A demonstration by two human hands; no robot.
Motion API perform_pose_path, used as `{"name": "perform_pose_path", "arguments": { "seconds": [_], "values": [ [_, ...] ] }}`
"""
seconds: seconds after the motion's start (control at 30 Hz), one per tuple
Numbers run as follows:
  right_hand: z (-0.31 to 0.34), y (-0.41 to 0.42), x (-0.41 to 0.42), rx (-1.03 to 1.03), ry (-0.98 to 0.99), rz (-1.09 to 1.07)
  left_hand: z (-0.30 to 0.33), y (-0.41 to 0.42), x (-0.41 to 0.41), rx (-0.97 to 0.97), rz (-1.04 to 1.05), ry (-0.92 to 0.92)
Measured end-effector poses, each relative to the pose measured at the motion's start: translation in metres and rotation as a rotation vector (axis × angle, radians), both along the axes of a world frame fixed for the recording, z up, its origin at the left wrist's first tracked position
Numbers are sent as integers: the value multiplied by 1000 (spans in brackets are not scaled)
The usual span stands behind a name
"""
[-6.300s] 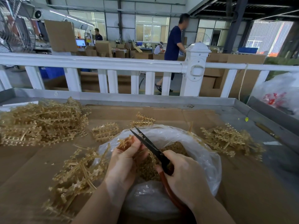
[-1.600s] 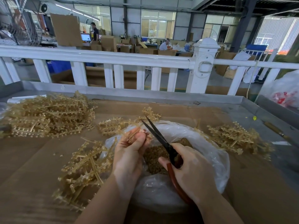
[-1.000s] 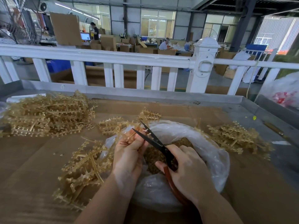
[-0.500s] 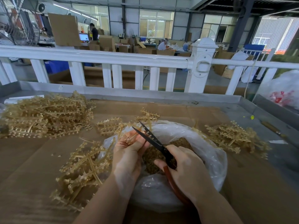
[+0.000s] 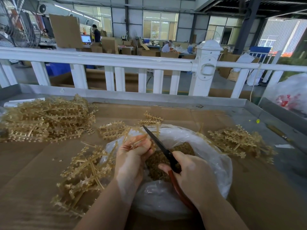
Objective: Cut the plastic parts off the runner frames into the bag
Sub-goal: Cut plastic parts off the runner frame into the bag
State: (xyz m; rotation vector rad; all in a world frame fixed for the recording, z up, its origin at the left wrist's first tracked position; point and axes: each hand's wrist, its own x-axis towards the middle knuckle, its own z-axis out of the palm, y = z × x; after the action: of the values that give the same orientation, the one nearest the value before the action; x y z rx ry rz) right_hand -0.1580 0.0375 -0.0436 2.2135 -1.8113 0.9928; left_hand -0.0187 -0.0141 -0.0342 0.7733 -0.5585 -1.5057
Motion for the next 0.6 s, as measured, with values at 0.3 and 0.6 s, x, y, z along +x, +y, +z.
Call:
{"name": "perform_pose_path", "arguments": {
  "seconds": [0.3,0.6],
  "values": [
    [-4,-1,-1,-25,34,-52,-3,-3,1,18,-90,-84],
    [-5,-3,-1,-22,-48,-120,-3,0,-3,23,-99,-139]
  ]
}}
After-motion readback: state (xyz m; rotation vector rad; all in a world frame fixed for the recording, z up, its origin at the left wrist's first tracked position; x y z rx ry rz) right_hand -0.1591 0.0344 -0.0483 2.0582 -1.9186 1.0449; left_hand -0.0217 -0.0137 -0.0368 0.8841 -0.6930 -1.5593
